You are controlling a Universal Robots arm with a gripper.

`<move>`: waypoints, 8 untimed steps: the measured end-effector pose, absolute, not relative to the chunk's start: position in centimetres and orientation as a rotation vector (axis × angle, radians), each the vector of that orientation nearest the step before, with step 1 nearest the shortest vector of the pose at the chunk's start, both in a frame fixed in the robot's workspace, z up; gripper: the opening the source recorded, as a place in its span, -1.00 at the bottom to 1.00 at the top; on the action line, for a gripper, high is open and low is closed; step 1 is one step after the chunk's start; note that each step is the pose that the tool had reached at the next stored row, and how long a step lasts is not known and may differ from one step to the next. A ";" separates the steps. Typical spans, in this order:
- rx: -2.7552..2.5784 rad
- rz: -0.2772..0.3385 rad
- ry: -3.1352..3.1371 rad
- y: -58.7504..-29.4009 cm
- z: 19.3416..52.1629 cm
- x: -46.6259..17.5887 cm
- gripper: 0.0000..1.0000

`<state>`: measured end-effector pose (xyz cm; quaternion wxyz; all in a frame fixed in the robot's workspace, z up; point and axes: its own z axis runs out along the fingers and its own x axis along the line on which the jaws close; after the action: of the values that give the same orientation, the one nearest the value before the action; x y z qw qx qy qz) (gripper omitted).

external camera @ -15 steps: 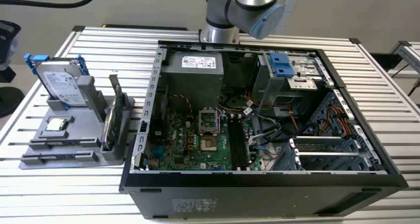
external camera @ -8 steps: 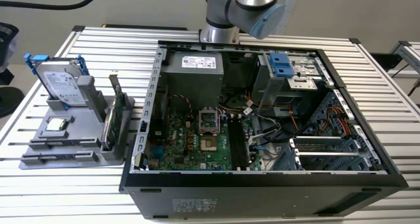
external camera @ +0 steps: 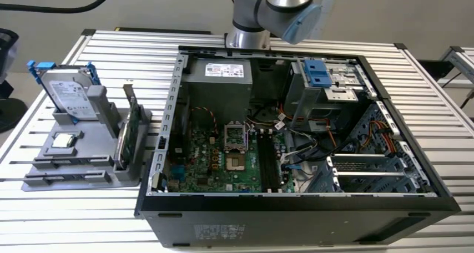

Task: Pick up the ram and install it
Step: 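Pick up the ram and move it above insertion slot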

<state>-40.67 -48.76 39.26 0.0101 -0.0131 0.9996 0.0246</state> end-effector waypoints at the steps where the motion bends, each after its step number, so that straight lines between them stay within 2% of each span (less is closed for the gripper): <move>1: -0.042 0.077 3.120 -48.8 39.3 -40.7 -1.00; 8: -0.050 0.077 3.120 -49.3 39.3 -40.7 -1.00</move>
<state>-40.67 -49.33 39.26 0.0100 -0.0161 0.9995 0.0246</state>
